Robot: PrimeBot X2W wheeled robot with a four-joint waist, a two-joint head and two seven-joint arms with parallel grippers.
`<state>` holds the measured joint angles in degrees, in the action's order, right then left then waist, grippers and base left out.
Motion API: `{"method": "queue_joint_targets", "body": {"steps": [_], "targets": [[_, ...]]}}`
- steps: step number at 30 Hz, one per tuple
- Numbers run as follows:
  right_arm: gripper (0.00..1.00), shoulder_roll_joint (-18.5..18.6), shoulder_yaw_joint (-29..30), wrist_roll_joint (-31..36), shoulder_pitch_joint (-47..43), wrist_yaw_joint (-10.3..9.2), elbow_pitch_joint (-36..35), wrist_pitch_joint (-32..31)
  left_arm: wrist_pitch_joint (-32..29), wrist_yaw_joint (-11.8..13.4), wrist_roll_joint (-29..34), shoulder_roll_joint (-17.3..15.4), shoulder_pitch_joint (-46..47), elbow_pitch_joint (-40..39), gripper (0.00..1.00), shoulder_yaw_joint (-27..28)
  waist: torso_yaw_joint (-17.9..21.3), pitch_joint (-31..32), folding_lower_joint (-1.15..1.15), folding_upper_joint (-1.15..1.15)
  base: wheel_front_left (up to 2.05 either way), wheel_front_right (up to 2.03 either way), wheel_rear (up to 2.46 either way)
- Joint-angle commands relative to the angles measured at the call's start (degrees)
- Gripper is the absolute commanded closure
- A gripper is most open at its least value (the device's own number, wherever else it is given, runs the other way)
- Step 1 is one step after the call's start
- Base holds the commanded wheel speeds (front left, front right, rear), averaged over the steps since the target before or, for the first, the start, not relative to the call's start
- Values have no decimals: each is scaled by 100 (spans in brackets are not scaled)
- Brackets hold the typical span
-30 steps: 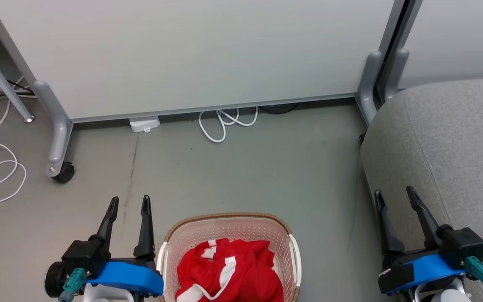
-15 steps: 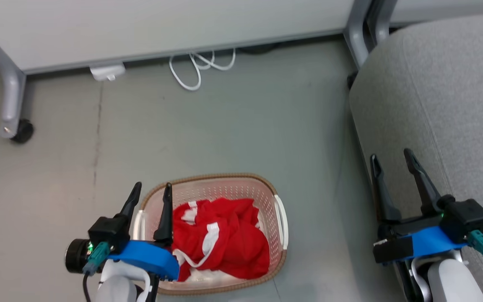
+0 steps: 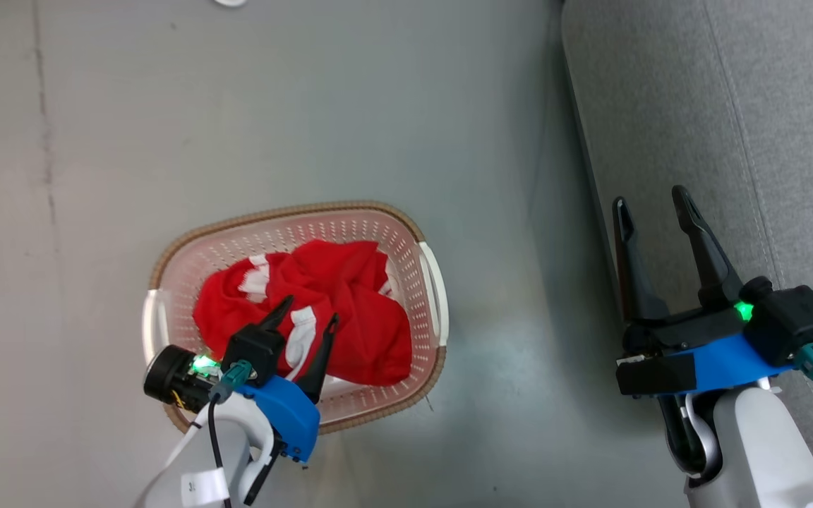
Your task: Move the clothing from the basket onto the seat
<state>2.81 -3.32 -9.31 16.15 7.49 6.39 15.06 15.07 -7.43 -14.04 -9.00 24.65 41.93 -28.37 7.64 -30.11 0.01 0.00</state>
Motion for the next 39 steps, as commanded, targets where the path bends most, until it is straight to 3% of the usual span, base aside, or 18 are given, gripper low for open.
{"method": "queue_joint_targets", "body": {"steps": [1, 8, 13, 23, 34, 35, 36, 38, 39], "targets": [[0, 14, -24, -45, 123, 1, -31, 17, 16, -7, -85, -121, 229, 162, 0, -185, 222, -377, -1, 0, 0, 0, 0], [0, 13, -155, -213, 282, 1, -105, 18, -67, -7, -258, -433, 836, 894, 0, -1136, 485, -786, -1, 0, 0, 0, 0], [0, 13, -248, -322, 366, 1, -161, 17, -118, -8, -431, -622, 1195, 1270, 0, -1527, 642, -1046, -1, 0, 0, 0, 0], [0, 13, -369, -531, 462, 1, -181, 18, -200, -8, -612, -762, 1774, 1873, 0, -1751, 827, -1414, -1, 0, 0, 0, 0], [0, 13, -458, -660, 552, 1, -164, 17, -921, -8, -1025, -708, 1983, 2371, 0, -1951, 883, -1555, -1, 0, 0, 0, 0], [0, 13, -457, -669, 560, 1, -164, 17, -930, -8, -1038, -701, 1997, 2401, 20, -1950, 881, -1557, -1, 0, 0, 0, 0], [0, 13, -454, -673, 567, 1, -162, 17, -928, -8, -1061, -690, 2008, 2428, 62, -1957, 879, -1557, -1, 0, 0, 0, 0], [0, 13, -451, -673, 576, 1, -160, 17, -925, -8, -1087, -659, 2035, 2468, 100, -1972, 871, -1553, -1, 0, 0, 0, 0], [0, 13, -453, -672, 577, 1, -159, 17, -944, -8, -1116, -644, 2036, 2483, 100, -1982, 867, -1548, -1, 0, 0, 0, 0]]}}
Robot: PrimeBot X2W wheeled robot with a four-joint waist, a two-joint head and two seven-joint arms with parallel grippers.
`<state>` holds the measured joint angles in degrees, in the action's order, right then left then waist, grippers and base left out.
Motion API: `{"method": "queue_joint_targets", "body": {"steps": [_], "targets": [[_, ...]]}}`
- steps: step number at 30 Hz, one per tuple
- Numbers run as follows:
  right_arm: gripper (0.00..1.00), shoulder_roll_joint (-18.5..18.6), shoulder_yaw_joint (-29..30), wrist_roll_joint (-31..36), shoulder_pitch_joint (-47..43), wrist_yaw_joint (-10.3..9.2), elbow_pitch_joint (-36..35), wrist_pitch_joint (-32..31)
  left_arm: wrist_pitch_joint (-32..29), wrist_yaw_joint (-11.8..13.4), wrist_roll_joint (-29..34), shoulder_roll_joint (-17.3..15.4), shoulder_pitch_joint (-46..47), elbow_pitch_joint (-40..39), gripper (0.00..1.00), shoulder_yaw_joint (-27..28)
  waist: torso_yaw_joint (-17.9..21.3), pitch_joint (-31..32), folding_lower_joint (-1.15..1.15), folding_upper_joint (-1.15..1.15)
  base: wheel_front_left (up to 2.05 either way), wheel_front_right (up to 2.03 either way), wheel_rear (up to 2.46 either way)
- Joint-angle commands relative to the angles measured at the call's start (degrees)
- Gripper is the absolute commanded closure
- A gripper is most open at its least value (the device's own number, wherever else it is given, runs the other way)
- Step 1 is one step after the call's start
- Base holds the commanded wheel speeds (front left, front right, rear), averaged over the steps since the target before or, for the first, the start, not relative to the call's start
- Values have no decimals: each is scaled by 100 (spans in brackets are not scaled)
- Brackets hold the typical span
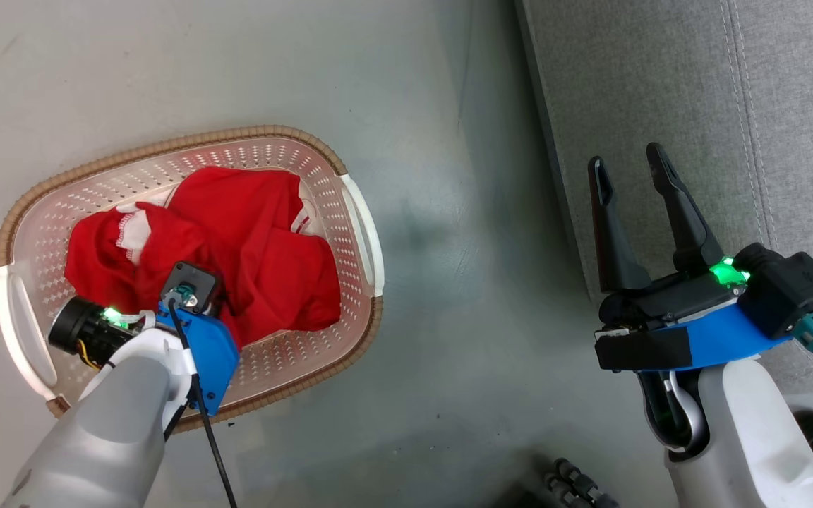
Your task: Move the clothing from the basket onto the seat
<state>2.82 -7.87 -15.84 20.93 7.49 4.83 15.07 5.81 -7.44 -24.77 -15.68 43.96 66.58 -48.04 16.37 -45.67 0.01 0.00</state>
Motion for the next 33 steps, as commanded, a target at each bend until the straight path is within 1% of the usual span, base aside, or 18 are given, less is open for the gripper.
{"method": "queue_joint_targets", "body": {"steps": [1, 11, 19, 26, 33], "targets": [[0, 12, 0, -19, 101, 1, -1, 16, -24, -7, -53, 32, 108, 29, 100, -31, -11, 11, -1, 0, 0, 0, 0], [0, 12, 14, -8, 120, 1, 35, 16, 17, -7, -309, 63, 86, 34, 100, -196, -44, 61, -1, 0, 0, 0, 0], [0, 12, 90, 111, 60, 1, 91, 16, 93, -7, -468, 217, 12, 82, 100, -240, -187, 346, -1, 0, 0, 0, 0], [0, 13, 187, 319, -114, 1, 190, 16, 286, -7, -692, 504, -219, 116, 100, -268, -486, 987, -1, 0, 0, 0, 0], [0, 15, 255, 550, -380, 1, 346, 17, 492, -7, -934, 841, -626, 107, 100, -345, -858, 1911, -1, 0, 0, 0, 0]]}}
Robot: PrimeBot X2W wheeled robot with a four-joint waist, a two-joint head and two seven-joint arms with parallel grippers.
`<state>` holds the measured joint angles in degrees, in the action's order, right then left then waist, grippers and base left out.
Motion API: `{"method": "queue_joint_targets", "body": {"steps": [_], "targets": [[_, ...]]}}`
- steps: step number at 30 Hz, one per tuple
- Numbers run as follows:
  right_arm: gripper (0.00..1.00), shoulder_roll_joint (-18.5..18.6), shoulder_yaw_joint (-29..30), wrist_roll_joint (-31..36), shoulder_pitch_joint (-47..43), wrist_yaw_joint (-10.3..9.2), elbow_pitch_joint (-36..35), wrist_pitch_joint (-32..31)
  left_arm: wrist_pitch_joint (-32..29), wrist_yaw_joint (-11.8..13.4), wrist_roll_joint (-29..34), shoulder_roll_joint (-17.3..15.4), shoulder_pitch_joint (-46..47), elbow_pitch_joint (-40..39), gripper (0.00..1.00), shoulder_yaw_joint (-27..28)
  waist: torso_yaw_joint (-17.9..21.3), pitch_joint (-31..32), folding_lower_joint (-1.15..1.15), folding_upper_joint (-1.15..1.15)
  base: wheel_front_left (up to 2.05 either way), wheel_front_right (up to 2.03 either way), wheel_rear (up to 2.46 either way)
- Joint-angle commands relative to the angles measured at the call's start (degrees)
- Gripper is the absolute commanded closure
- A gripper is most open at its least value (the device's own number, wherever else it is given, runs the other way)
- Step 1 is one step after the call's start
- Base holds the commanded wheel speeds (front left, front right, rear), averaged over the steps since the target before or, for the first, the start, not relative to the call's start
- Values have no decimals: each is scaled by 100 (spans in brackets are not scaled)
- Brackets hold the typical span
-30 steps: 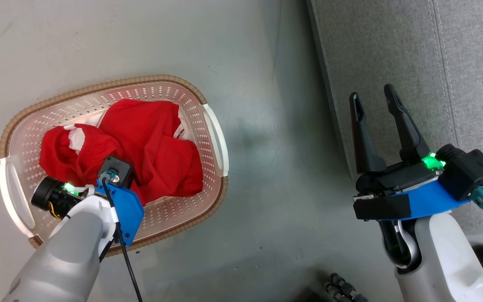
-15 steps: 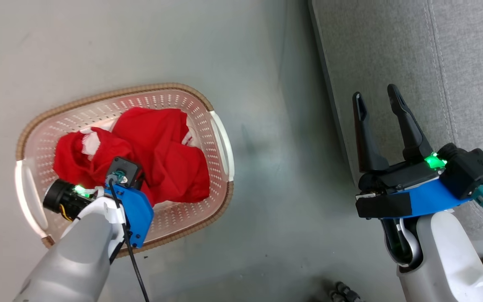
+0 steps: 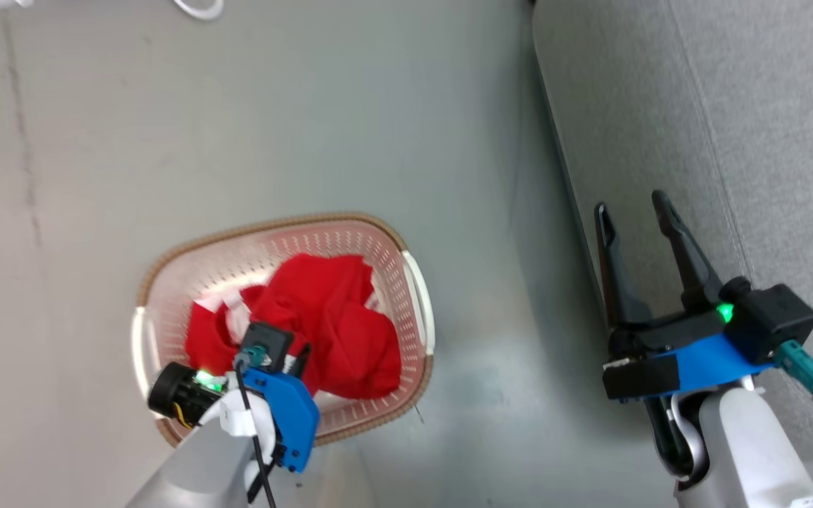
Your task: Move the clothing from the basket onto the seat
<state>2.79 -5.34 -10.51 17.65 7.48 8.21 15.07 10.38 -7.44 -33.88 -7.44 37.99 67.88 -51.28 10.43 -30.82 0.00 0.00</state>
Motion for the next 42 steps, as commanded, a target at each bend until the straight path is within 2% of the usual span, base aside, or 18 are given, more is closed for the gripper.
{"method": "queue_joint_targets", "body": {"steps": [1, 8, 17, 29, 42], "targets": [[0, 17, -5, 45, -116, 2, 39, 16, 66, -7, -59, 43, -93, -52, 100, -39, -318, 558, 0, 0, 0, 0, 0], [0, 18, 22, 120, -459, 2, 230, 16, 301, -7, -318, 145, -422, -303, 100, -173, -636, 1429, 0, 0, 0, 0, 0], [0, 18, 85, 98, -826, 2, 385, 16, 354, -7, -641, 159, -359, -813, 100, -489, -914, 2146, 0, 0, 0, 0, 0], [0, 17, 41, 28, -1142, 2, 507, 16, 444, -7, -837, 252, 43, -1455, 100, -844, -1097, 2754, 0, 0, 0, 0, 0], [0, 17, -27, 47, -1314, 2, 572, 16, 473, -8, -1001, 382, 846, -1981, 100, -1051, -1230, 3008, 0, 0, 0, 0, 0]]}}
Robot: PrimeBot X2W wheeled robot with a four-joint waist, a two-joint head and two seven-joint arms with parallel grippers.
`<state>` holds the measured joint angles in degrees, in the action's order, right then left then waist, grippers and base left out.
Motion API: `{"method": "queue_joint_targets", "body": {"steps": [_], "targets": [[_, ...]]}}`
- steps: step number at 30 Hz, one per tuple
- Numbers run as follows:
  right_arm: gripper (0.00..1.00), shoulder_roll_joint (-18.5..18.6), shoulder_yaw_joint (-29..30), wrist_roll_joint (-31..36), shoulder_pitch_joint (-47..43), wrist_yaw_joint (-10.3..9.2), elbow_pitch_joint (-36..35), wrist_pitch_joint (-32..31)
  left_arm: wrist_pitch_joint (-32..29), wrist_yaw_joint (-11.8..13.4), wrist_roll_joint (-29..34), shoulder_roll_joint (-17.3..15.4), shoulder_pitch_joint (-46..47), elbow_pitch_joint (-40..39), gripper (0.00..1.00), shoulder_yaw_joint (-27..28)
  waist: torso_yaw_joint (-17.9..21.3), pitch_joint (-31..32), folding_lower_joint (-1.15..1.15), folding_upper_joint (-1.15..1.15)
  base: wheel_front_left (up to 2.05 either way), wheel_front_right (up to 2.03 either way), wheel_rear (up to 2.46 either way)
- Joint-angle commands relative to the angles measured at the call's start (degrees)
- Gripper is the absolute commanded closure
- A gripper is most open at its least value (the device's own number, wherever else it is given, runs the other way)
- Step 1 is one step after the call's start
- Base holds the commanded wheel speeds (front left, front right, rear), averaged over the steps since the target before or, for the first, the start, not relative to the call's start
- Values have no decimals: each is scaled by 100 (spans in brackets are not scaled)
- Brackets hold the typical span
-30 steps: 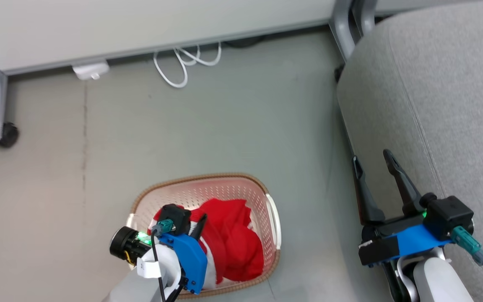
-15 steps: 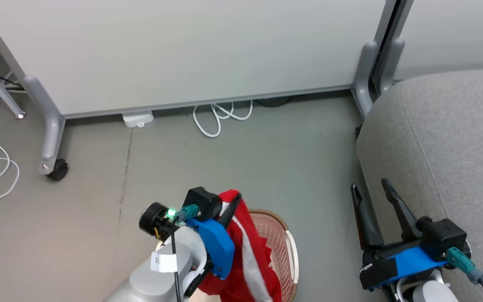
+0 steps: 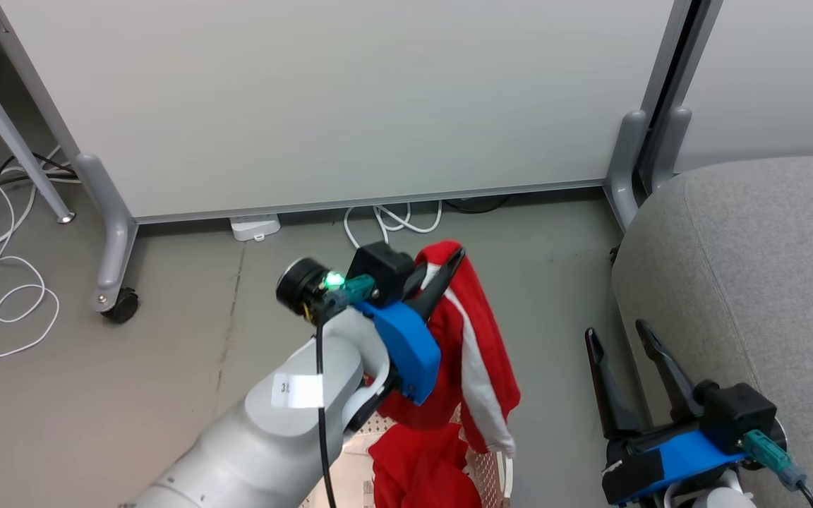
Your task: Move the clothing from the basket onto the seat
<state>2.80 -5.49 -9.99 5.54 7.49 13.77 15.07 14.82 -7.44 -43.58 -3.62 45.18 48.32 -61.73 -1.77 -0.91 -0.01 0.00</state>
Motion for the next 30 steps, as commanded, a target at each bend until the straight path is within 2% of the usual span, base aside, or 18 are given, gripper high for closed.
{"method": "queue_joint_targets", "body": {"steps": [1, 13, 23, 30], "targets": [[0, 16, -23, -3, -112, 1, 28, 16, 30, -8, -37, 10, 192, -49, 100, -25, -16, 29, 1, 0, 0, 0, 0], [0, 17, -137, 9, -113, 1, 83, 16, -150, -8, -229, 66, 990, -243, 100, -383, 20, 96, 1, 0, 0, 0, 0], [0, 16, -178, 35, -48, 1, 112, 16, -191, -8, -492, 72, 1052, -370, 100, -636, 102, 77, 1, 0, 0, 0, 0], [0, 16, -423, 50, 69, 1, 201, 16, -184, 2, -648, 72, 1031, -400, 100, -772, 95, 22, 1, 0, 0, 0, 0]]}}
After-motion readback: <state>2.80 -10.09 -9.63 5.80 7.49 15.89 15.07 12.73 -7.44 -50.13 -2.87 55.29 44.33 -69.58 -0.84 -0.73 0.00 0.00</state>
